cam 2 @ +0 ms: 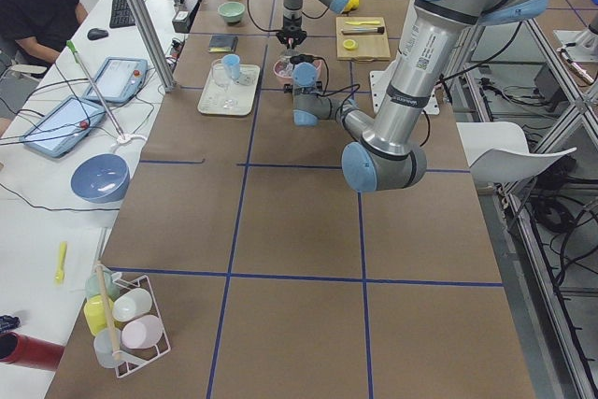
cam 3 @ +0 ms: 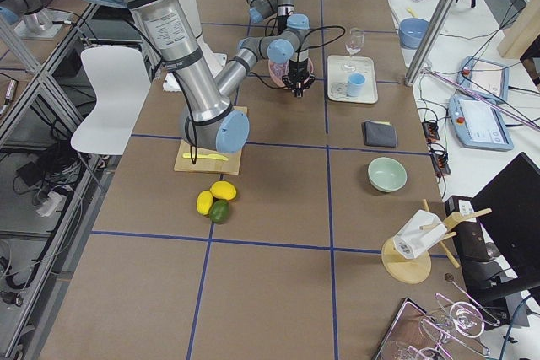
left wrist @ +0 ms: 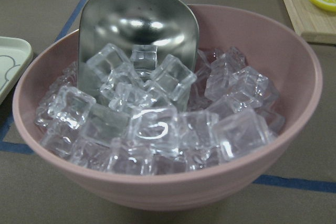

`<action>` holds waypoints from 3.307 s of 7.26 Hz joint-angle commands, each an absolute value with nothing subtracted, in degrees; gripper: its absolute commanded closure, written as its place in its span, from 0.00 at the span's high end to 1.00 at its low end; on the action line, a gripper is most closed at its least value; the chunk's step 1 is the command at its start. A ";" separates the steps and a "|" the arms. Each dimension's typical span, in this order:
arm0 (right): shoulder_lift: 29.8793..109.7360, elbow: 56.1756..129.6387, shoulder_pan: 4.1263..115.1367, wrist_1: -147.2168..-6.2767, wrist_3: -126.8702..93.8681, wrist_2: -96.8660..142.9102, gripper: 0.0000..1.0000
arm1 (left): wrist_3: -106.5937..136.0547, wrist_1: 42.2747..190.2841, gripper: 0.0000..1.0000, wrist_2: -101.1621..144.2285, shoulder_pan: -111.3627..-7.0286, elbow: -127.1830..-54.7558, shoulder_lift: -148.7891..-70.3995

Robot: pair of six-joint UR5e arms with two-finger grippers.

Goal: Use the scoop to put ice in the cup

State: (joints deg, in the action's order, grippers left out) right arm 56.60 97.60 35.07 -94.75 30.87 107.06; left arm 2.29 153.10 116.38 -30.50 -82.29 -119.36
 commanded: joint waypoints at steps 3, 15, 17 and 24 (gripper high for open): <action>57.74 97.38 35.86 -90.88 30.76 109.69 0.00 | 2.29 153.11 1.00 116.37 -30.59 -82.35 -119.36; 57.40 97.82 50.79 -89.65 20.59 124.80 0.00 | 4.72 152.05 1.00 116.89 -41.44 -90.79 -106.89; 57.22 97.91 53.51 -92.43 16.19 124.98 0.00 | 5.98 145.14 1.00 116.98 -50.76 -93.67 -105.12; 48.88 95.82 53.88 -113.20 14.24 120.06 0.00 | 5.36 134.29 0.99 117.25 -63.01 -93.25 -101.35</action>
